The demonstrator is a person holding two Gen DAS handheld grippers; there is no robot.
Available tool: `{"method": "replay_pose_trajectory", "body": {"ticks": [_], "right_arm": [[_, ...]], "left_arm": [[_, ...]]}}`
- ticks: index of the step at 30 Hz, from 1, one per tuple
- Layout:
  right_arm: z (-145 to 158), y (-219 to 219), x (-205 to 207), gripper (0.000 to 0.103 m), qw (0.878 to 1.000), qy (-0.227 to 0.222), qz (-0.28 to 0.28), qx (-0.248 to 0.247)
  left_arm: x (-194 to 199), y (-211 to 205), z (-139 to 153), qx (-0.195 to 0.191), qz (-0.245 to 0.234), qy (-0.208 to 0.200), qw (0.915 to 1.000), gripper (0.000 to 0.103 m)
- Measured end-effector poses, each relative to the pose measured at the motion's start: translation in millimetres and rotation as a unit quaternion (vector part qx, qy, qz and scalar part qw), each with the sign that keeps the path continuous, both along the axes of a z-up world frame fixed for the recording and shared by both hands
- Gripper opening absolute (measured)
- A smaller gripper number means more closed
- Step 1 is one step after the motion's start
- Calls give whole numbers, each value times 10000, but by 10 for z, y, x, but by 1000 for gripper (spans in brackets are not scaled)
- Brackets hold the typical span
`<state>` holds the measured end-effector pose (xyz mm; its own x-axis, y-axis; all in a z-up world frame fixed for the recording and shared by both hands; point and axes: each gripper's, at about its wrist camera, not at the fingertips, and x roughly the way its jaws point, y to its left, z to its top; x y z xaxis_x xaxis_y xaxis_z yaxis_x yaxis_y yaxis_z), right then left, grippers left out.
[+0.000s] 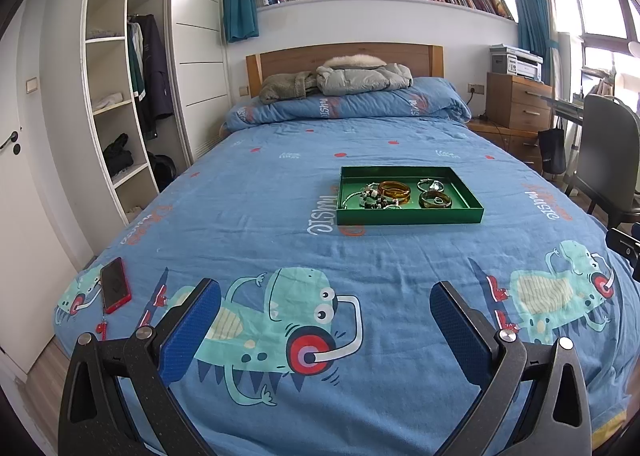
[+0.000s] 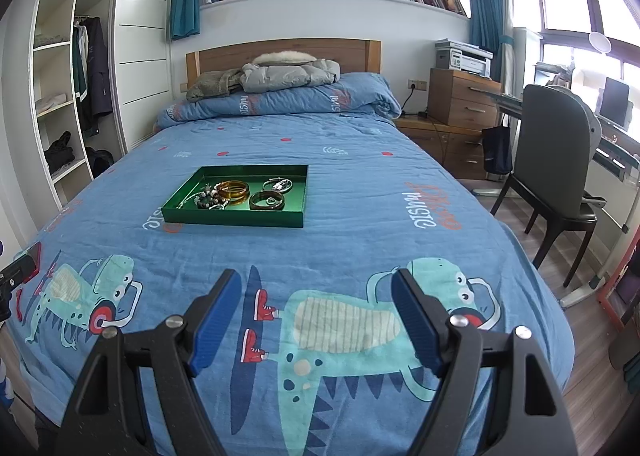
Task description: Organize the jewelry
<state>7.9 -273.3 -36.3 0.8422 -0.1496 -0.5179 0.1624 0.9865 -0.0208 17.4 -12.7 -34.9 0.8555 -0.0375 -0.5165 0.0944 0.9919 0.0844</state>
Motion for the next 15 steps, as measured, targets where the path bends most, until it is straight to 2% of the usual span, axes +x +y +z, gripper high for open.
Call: {"method": "replay_pose_trajectory", "body": {"ticks": [15], "right_arm": [[-9,-4,-4,76,10000,1,-5,2]], "left_arm": [[6,-10,-5,2,-17,37,10000,103]]}}
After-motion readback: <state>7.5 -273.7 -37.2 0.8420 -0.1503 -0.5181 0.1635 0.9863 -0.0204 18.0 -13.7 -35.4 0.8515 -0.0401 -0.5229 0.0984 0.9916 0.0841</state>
